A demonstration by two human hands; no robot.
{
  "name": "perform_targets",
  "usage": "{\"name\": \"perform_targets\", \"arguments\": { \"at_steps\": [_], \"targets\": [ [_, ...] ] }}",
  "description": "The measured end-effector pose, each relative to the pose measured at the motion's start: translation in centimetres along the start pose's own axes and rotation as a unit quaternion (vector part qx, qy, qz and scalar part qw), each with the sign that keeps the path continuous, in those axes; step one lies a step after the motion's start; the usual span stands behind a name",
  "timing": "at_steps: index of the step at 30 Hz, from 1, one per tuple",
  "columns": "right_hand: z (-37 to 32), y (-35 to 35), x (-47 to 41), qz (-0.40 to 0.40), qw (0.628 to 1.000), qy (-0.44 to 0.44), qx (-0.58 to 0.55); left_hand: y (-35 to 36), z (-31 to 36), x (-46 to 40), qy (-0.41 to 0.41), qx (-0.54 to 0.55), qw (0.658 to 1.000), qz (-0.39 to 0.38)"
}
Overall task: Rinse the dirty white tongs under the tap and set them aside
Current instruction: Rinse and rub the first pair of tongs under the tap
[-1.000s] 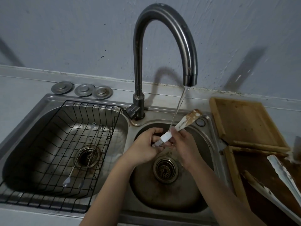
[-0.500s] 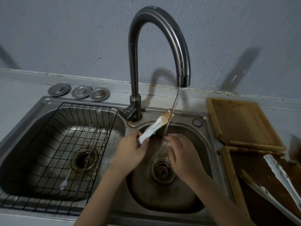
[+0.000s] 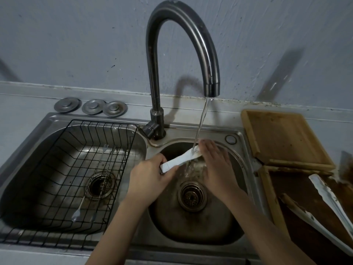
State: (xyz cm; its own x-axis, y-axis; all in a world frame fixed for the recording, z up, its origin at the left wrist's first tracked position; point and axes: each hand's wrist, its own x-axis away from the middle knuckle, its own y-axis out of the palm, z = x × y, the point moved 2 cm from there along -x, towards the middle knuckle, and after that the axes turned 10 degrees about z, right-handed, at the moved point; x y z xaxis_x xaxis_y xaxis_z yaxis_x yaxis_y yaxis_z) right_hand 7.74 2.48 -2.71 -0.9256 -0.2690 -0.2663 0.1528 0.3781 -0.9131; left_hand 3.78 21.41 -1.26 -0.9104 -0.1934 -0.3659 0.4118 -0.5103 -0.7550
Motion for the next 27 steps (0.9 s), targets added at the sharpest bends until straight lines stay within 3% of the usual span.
{"name": "perform_targets", "arguments": {
  "at_steps": [3,9,11,14,16,18,21,24,26,27],
  "targets": [
    [-0.7,0.3,0.2,0.016,1.0,0.021,-0.01,0.5,0.0,0.1,-0.002,0.007,1.0,-0.006],
    [-3.9,1.4,1.7,0.003,0.987,-0.156,-0.041,0.1,-1.3,0.2,-0.038,0.039,0.998,-0.007],
    [-2.1,1.6,0.8,0.011,0.993,-0.109,-0.036,-0.3,-1.8,0.5,-0.041,0.038,0.998,-0.011],
    [0.1,1.9,-0.2,-0.022,0.995,0.051,-0.086,-0.4,-2.0,0.9,-0.049,0.034,0.998,-0.026],
    [0.1,2.0,-0.7,-0.04,0.989,0.092,-0.109,-0.3,-2.2,1.0,-0.058,0.04,0.997,-0.031],
    [-0.7,1.7,-0.7,-0.019,0.992,0.08,-0.096,-0.3,-2.3,0.9,-0.067,0.052,0.996,-0.027],
    [-2.9,1.9,0.6,0.01,0.998,-0.014,-0.056,-0.5,-2.5,0.6,-0.067,0.051,0.996,-0.022],
    [-3.7,2.4,1.6,-0.033,0.991,-0.113,-0.058,-0.8,-2.7,0.6,-0.062,0.045,0.997,-0.02],
    [-2.4,2.7,1.1,-0.043,0.992,-0.11,-0.049,-1.1,-2.9,1.0,-0.067,0.048,0.996,-0.029],
    [-1.3,2.8,0.7,-0.058,0.994,-0.052,-0.074,-1.1,-2.9,1.2,-0.068,0.049,0.996,-0.033]
  ]
}}
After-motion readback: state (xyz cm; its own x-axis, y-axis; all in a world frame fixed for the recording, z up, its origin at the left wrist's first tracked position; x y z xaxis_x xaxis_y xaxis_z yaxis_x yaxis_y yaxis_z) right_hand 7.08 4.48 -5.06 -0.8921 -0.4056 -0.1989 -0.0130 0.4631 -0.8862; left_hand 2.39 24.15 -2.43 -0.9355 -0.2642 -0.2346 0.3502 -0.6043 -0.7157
